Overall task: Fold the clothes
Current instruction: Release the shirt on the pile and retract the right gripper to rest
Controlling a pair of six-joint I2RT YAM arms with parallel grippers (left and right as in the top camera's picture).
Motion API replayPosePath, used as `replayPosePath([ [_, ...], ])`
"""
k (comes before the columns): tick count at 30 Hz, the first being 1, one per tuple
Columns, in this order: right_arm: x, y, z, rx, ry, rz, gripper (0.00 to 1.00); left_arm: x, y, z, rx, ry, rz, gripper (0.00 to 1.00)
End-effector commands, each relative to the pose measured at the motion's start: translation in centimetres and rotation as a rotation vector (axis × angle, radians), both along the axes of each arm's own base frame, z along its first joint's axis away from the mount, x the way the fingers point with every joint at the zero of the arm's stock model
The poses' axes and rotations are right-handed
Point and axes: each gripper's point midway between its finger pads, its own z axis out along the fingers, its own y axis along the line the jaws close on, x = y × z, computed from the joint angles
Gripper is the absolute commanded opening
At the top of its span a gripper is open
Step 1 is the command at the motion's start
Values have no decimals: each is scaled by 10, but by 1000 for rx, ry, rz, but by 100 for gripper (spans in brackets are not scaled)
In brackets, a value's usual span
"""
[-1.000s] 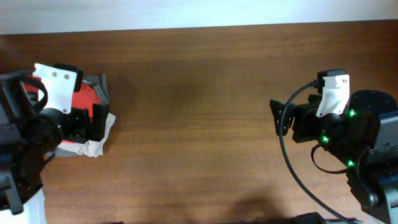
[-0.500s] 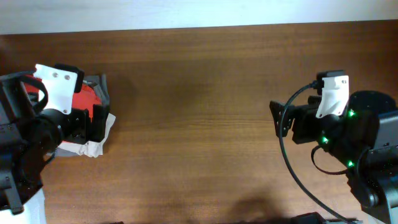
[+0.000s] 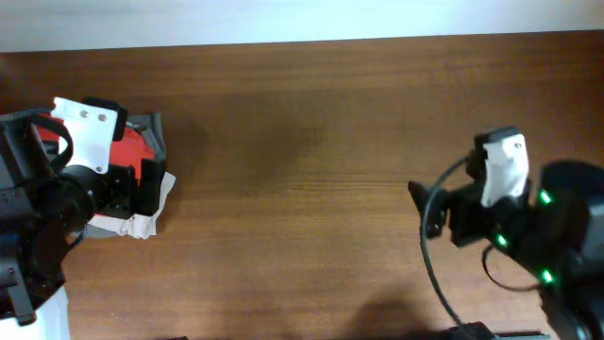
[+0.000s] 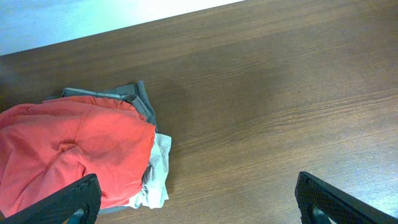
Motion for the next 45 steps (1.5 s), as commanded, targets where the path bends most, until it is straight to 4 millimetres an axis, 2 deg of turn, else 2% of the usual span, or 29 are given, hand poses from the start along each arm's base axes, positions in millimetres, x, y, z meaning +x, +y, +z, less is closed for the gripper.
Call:
replayPosePath([
  [1,-28,-7,29,-78,-174,48,99,-3,-3,3,8,-16,-21,100],
  [3,-51,-17,44,-99,-270,23,99,-3,-3,3,7,-16,-21,99],
  [5,-64,-25,50,-110,-317,-8,99,-2,-3,3,7,-15,-21,99],
  [11,-77,-53,38,-187,-345,-136,99,-3,-3,3,7,-16,-21,99],
  [16,-62,-65,1,-214,-350,-217,99,-3,-3,3,7,-16,-21,99],
  [22,-32,-69,-72,-206,-343,-263,99,-3,-3,3,8,-16,-21,99],
  [26,-21,-66,-121,-197,-324,-246,99,-3,-3,3,7,-16,-21,99],
  [29,-18,-66,-148,-191,-323,-247,99,-3,-3,3,7,-16,-21,99],
  [35,-18,-66,-180,-162,-335,-241,99,-3,-3,3,7,-16,-21,99],
  [45,-14,-67,-219,-164,-257,-240,99,-3,-3,3,8,-16,-21,100],
])
